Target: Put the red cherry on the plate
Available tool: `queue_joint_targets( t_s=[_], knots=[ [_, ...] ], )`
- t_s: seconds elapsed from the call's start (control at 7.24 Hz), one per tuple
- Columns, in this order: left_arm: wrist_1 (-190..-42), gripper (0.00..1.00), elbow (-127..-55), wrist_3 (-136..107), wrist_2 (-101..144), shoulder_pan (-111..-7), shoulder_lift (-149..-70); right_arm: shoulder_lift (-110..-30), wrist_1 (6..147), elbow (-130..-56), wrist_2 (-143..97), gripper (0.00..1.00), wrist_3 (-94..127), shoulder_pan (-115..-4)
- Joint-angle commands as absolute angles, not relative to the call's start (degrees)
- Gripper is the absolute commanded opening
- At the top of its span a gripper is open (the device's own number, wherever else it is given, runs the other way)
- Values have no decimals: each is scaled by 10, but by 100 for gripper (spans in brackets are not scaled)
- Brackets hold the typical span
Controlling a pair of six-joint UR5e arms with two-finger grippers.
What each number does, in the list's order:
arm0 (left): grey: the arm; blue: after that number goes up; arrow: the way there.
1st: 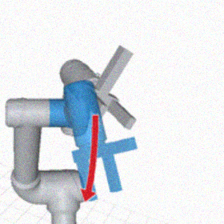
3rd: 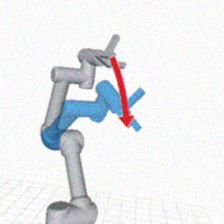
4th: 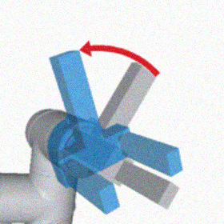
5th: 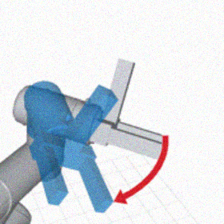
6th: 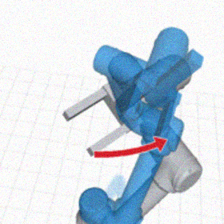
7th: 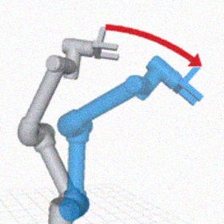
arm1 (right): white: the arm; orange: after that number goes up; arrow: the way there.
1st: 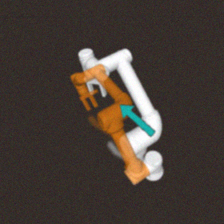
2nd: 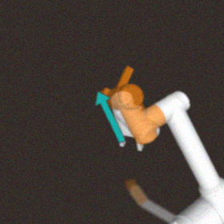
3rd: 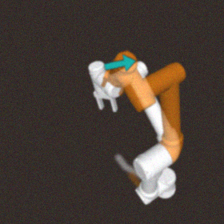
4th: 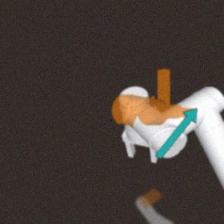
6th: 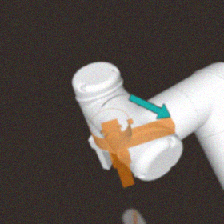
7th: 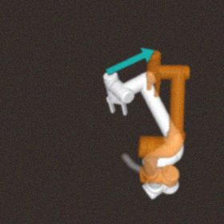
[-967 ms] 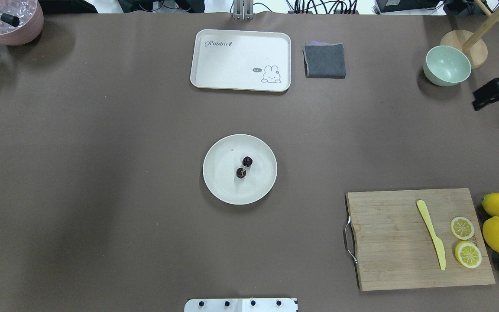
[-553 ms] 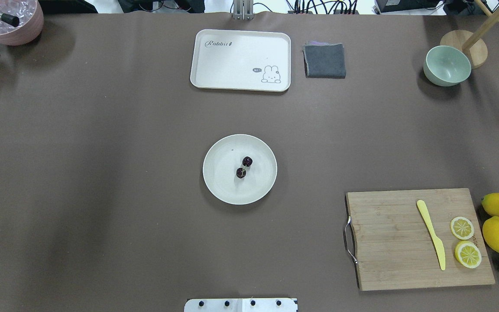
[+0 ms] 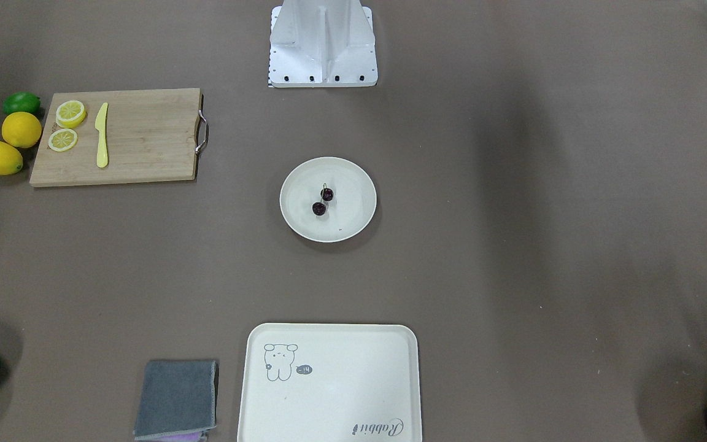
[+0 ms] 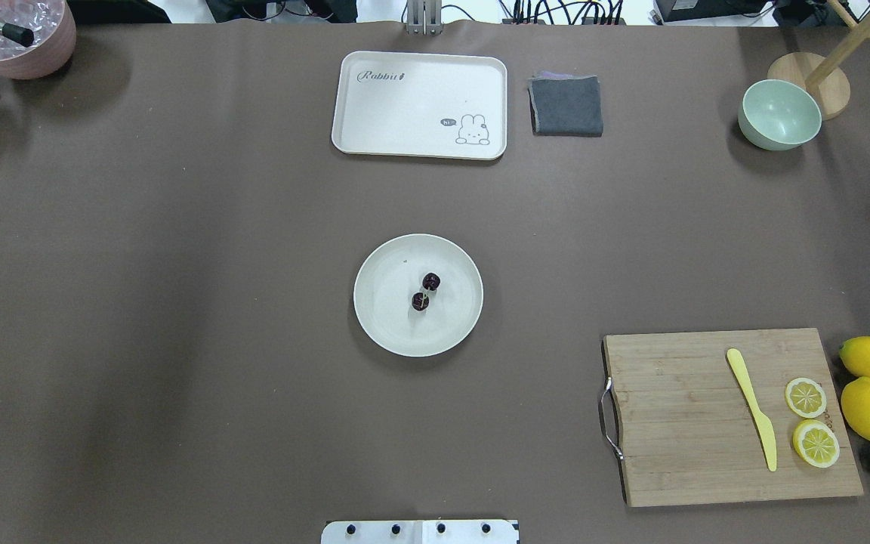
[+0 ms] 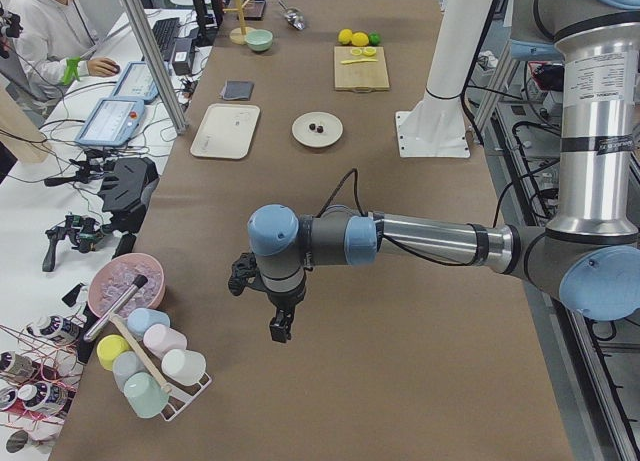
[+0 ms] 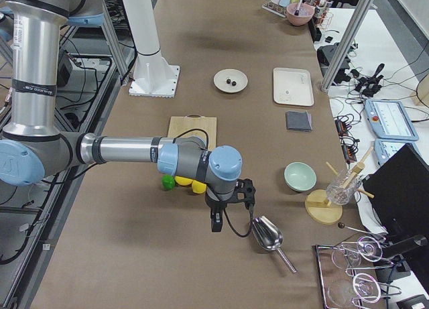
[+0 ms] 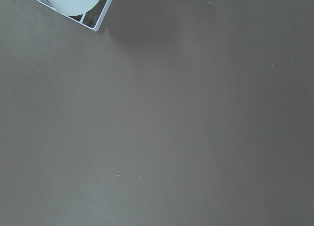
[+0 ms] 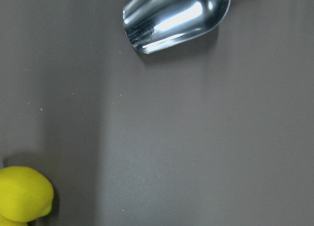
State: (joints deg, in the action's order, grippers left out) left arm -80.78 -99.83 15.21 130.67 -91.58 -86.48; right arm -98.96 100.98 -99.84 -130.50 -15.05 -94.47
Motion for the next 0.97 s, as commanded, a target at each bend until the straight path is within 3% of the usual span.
queue_joint_targets(
  t_s=[0.0, 0.83],
  knots=[
    [-809, 98, -1000, 152, 1306, -916, -865, -985, 1012, -1003, -1307, 100, -164, -964],
    [-813, 98, -1001, 150, 1306, -915, -866, -972, 1003, -1037, -1314, 100, -13, -964]
  ],
)
